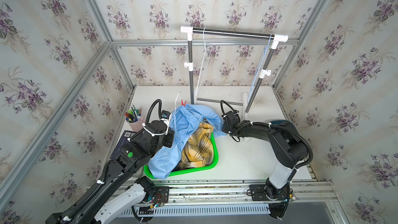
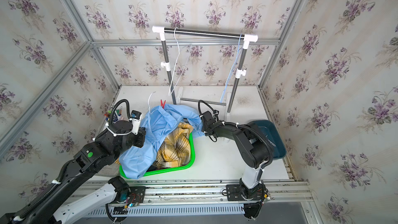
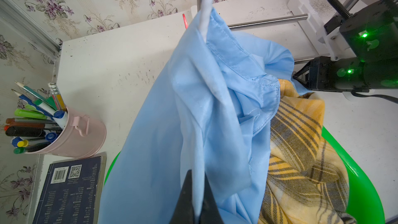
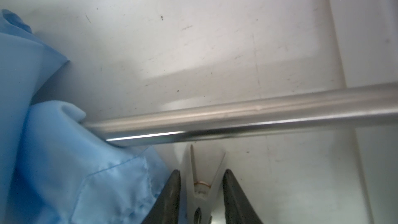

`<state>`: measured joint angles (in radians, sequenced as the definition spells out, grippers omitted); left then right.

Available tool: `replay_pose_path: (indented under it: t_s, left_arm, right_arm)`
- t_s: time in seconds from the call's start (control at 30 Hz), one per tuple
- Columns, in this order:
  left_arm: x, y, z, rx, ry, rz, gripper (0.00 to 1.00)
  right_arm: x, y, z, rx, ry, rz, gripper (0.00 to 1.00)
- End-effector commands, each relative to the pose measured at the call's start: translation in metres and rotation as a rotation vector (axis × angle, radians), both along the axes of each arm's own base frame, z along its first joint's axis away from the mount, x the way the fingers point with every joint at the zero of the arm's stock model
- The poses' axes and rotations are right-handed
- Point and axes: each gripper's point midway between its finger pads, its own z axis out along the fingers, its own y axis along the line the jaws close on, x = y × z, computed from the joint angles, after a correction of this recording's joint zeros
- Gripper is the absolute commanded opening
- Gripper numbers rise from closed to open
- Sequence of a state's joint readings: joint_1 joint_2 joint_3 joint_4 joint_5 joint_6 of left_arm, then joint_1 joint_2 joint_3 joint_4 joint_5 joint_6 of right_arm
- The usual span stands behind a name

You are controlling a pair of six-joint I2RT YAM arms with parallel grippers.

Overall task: Remove the clothespins securing long-sleeve shirts to the hanger
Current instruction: Pick up the clamp from the center of the board, then place the clamp in the storage box.

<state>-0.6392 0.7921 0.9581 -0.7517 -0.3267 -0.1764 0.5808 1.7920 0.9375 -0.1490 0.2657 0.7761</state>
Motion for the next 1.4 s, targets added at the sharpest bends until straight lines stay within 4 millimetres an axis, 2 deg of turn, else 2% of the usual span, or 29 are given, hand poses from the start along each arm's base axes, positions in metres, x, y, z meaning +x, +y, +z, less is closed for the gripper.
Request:
replay_pose_path:
  t_s: [0.0,0.13,0.3,0.53,0.63,0.67,0.73,0.97,1.07,1.17,1.27,1.37]
  left_arm:
    - [0.002,-0.002,0.003,-0.021,-0.014,0.000,0.00]
    - [0.002,-0.003,0.003,-0.024,-0.013,0.001,0.00]
    - [0.003,-0.003,0.005,-0.021,-0.016,0.001,0.00]
    - [0.004,-0.005,0.002,-0.021,-0.003,0.002,0.00]
    - [0.004,-0.006,0.003,-0.026,-0.001,-0.004,0.00]
    - [0.004,-0.007,0.004,-0.028,0.000,-0.008,0.00]
    - [0.005,-0.008,0.005,-0.030,-0.002,-0.014,0.00]
    - [0.003,-0.018,0.012,-0.051,0.004,-0.062,0.00]
    - [-0.001,-0.021,0.007,-0.059,0.030,-0.088,0.00]
    - [-0.009,-0.021,-0.006,-0.046,0.079,-0.106,0.00]
    - [-0.016,-0.023,-0.027,-0.016,0.161,-0.129,0.00]
    - [-0.020,-0.024,-0.039,-0.015,0.209,-0.130,0.00]
  right_arm:
    - [-0.025,-0.007,-0.021,-0.040,0.120,0.009,0.30]
    - [-0.026,-0.006,-0.020,-0.041,0.120,0.009,0.25]
    - [-0.027,-0.009,-0.004,-0.036,0.083,0.005,0.17]
    - [-0.034,-0.011,0.043,0.041,-0.004,0.013,0.17]
    - [-0.040,-0.026,0.068,0.049,-0.048,-0.009,0.19]
    - [-0.042,-0.035,0.075,0.058,-0.058,-0.025,0.19]
    - [-0.043,-0.067,0.088,0.082,-0.087,-0.092,0.19]
    - [-0.044,-0.194,0.125,0.047,-0.208,-0.342,0.19]
    - [-0.041,-0.240,0.118,0.038,-0.212,-0.445,0.19]
    - [-0.040,-0.275,0.102,0.028,-0.203,-0.531,0.18]
    - [-0.040,-0.297,0.089,0.051,-0.204,-0.596,0.18]
    - [-0.041,-0.309,0.080,0.038,-0.195,-0.627,0.18]
